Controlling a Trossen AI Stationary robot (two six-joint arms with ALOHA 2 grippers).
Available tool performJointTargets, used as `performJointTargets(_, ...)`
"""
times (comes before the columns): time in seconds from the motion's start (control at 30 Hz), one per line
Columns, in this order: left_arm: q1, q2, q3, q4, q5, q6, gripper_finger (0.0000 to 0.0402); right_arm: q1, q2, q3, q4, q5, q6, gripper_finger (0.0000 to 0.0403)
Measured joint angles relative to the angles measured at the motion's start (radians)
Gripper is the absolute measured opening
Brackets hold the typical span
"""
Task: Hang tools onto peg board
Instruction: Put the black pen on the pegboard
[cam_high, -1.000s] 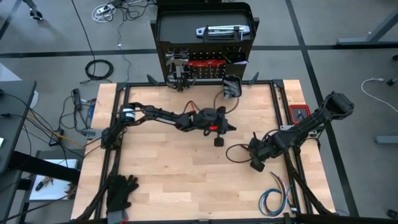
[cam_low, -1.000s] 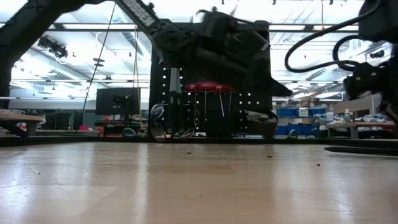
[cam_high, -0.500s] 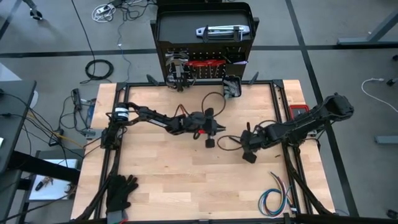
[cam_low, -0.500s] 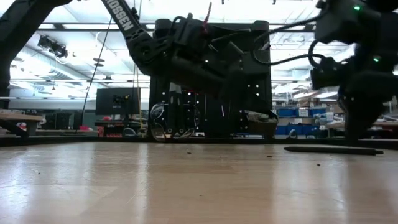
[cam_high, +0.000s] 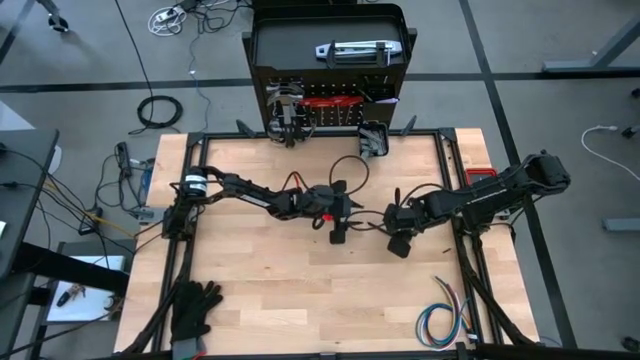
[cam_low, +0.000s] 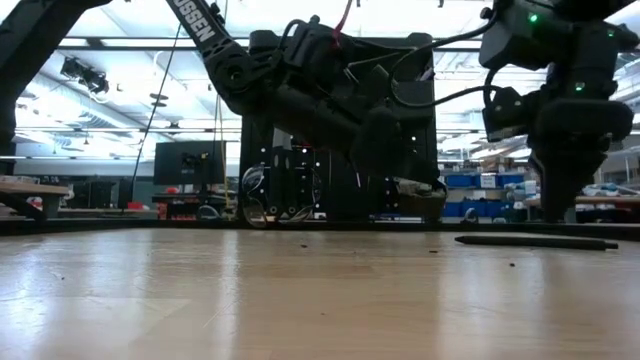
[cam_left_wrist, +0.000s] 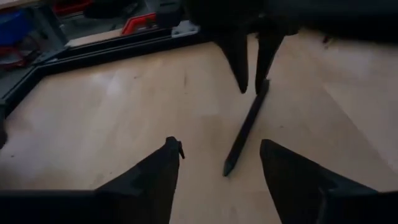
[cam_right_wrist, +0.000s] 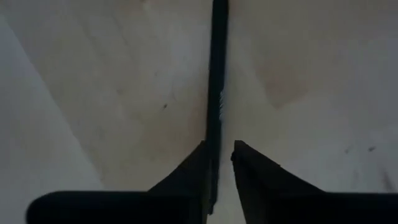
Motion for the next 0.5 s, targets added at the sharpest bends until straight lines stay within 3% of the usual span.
performJointTargets(0.23, 0.002, 0.035, 0.013, 0.015, 0.014, -0.022, 0.0191, 0.089, -0.01, 0.0, -0.013, -0.007, 0.094, 0.0094)
performJointTargets(0.37, -0.001, 0.113, 0.08, 0.019, 0.076, -0.064, 0.016, 0.153, -0.016, 0.001, -0.025, 0.025, 0.157, 0.009)
performJointTargets(0.5, -0.002, 0.17, 0.175, -0.043, 0.062, -0.127, 0.0141, 0.214, -0.017, 0.001, -0.028, 0.071, 0.209, 0.009)
